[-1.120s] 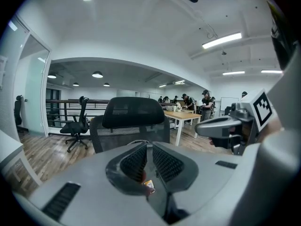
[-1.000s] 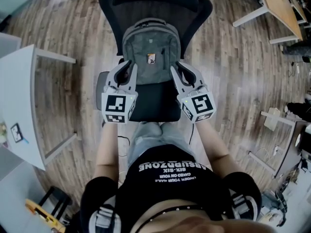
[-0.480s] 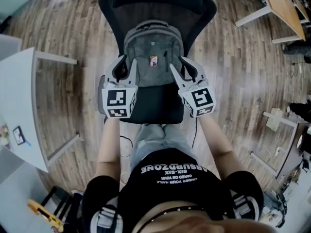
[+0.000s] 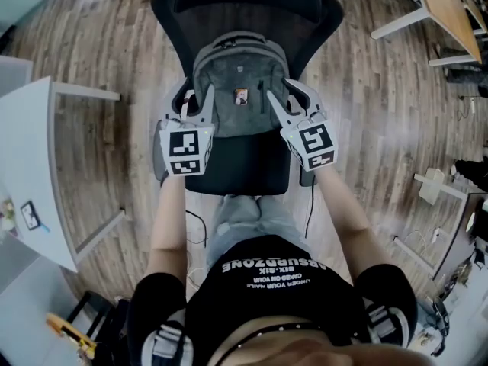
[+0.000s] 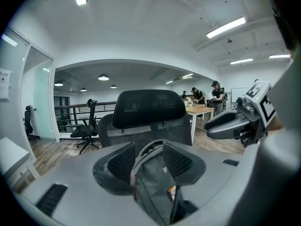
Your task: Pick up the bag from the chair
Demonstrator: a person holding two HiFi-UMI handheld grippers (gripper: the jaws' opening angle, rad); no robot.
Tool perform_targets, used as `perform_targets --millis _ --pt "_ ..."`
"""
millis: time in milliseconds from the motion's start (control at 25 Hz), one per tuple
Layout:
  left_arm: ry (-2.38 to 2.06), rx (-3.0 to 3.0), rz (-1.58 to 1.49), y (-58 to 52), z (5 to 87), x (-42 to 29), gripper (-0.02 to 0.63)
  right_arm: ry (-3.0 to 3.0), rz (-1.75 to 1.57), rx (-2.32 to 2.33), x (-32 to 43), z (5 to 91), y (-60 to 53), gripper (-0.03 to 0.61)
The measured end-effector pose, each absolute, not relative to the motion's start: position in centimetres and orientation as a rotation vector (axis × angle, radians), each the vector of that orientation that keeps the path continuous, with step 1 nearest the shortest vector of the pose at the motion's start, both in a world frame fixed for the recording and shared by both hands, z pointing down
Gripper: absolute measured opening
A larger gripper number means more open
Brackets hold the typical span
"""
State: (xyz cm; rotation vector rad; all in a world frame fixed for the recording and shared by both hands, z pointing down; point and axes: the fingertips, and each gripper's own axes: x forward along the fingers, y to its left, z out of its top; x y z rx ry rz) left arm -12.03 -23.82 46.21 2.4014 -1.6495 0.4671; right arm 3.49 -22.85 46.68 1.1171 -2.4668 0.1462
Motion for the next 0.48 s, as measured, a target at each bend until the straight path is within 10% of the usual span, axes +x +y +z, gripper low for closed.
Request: perform_targets --millis 480 --pt "-1.587 2.440 0.626 -26.7 49.8 -10.6 0.183 -2.386 0.112 1.085 3.9 50.3 -26.2 0.141"
